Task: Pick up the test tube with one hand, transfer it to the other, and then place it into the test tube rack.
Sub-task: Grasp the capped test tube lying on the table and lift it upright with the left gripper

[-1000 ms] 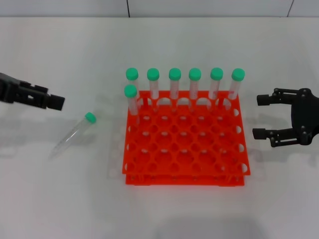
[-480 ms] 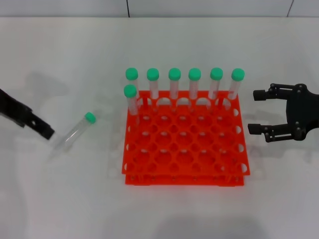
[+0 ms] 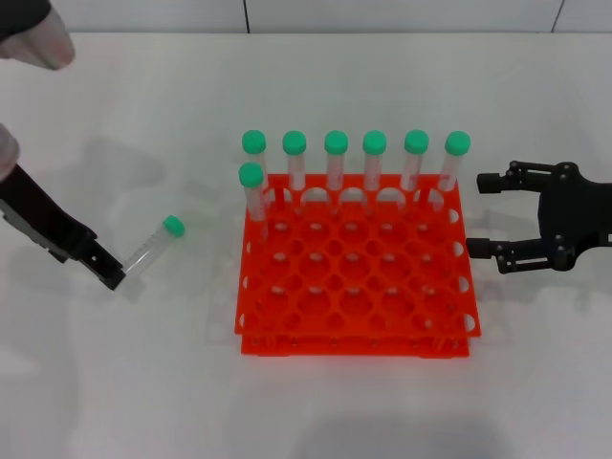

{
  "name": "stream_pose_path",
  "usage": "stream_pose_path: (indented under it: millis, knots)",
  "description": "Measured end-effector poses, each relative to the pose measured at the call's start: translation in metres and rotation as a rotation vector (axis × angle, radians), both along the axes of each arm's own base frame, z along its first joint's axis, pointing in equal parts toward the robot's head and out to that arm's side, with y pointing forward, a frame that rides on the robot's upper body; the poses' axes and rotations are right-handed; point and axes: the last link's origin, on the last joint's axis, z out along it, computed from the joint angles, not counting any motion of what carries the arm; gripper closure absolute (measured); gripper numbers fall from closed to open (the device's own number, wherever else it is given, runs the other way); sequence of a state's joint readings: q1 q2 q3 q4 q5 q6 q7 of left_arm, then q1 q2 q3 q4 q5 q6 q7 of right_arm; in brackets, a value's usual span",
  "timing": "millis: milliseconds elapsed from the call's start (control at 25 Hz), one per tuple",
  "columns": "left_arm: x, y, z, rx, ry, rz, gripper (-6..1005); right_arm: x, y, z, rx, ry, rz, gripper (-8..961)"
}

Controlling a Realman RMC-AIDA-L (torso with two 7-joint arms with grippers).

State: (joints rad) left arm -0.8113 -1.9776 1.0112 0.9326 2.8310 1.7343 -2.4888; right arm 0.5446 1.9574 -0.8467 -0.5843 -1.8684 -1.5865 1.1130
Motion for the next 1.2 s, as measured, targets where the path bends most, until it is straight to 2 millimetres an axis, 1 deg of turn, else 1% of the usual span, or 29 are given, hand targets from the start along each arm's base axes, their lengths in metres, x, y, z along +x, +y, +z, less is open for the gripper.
stream_pose_path:
  millis: [200,520,640,880,1200]
  knots:
    - [-0.001,-0.001,-0.013,-0.013,0.018,-0.016,161,0.0,0.0,-0.001,0.0,0.001,0.001,112]
    - [-0.004,-0.001,-0.024,-0.009,0.021,-0.02,164,0.0,-0.001,0.0,-0.005,0.006,-0.004,112]
    - [-0.005,0.0,-0.03,-0.008,0.02,-0.024,363,0.001,-0.002,0.0,-0.006,0.006,-0.009,112]
    - [-0.006,0.002,-0.036,-0.004,0.026,-0.035,358,0.003,-0.003,0.0,-0.005,0.007,-0.014,112]
    - [-0.008,0.002,-0.041,0.003,0.029,-0.035,410,0.002,-0.003,-0.002,-0.002,0.007,-0.016,113]
